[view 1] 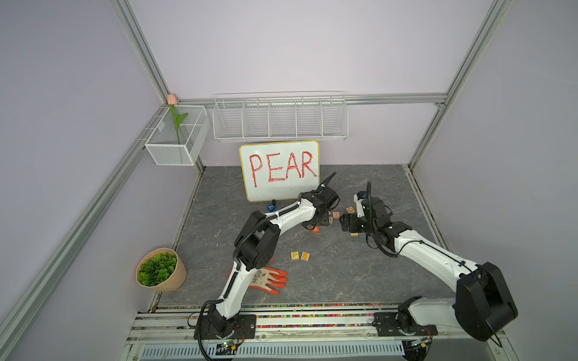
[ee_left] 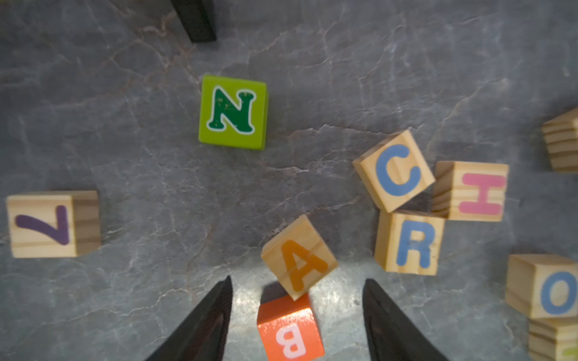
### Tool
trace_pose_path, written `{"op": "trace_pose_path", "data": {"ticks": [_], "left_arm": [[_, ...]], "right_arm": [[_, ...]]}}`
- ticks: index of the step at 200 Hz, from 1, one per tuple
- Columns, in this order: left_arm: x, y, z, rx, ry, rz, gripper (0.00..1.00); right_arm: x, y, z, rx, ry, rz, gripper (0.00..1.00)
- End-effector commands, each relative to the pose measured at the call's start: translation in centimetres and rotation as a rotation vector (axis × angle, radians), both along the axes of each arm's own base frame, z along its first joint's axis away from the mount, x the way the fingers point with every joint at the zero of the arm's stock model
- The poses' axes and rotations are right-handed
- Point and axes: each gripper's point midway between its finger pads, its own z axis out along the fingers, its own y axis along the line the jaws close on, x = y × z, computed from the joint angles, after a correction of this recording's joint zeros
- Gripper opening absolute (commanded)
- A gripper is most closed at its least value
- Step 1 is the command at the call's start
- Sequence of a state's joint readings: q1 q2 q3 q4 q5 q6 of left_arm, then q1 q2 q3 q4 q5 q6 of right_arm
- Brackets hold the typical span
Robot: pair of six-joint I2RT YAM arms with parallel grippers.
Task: Spell the uppercase word “pear” with letter blocks
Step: Pick up the letter block from the center of the board.
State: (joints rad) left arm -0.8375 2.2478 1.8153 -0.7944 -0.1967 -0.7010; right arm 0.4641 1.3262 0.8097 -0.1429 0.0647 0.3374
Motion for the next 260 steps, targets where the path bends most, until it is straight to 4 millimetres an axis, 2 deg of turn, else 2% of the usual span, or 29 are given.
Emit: {"op": "trace_pose_path", "data": {"ticks": [1, 35, 84, 152, 178, 212, 235, 260], "left_arm": [[0.1, 0.0, -0.7, -0.023, 0.038, 0.082, 0.65], [0.8, 0.2, -1.0, -0.032, 0.029, 0.121, 0.63], [1.2, 0.2, -2.6, -0.032, 0.056, 0.159, 0.6], [1.1, 1.5, -2.9, 0.042, 0.043, 0.142, 0.36], [1.2, 1.5, -1.4, 0.051, -0.004, 0.104, 0.3], [1.0, 1.1, 2.6, 0.034, -0.112, 0.04, 0.26], [0.1, 1.4, 5.3, 0.043, -0.169, 0.009, 0.26], [-1.6, 2.0, 6.5, 0.017, -0.161, -0.025, 0.25]], "right_arm": [[-0.5, 0.9, 0.9, 0.017, -0.051, 0.075, 0.89], [-0.9, 0.4, 0.5, 0.011, -0.047, 0.063, 0.89], [-1.2, -0.1, 0.3, 0.0, -0.046, 0.045, 0.89], [-1.0, -0.4, 0.1, -0.008, -0.043, 0.026, 0.89], [-1.1, -0.2, 0.2, -0.001, -0.042, 0.034, 0.89], [-1.1, 0.0, 0.5, 0.013, -0.045, 0.042, 0.89], [-1.2, 0.1, 0.8, 0.021, -0.049, 0.045, 0.89], [-1.4, 0.1, 1.1, 0.028, -0.056, 0.044, 0.89]]}}
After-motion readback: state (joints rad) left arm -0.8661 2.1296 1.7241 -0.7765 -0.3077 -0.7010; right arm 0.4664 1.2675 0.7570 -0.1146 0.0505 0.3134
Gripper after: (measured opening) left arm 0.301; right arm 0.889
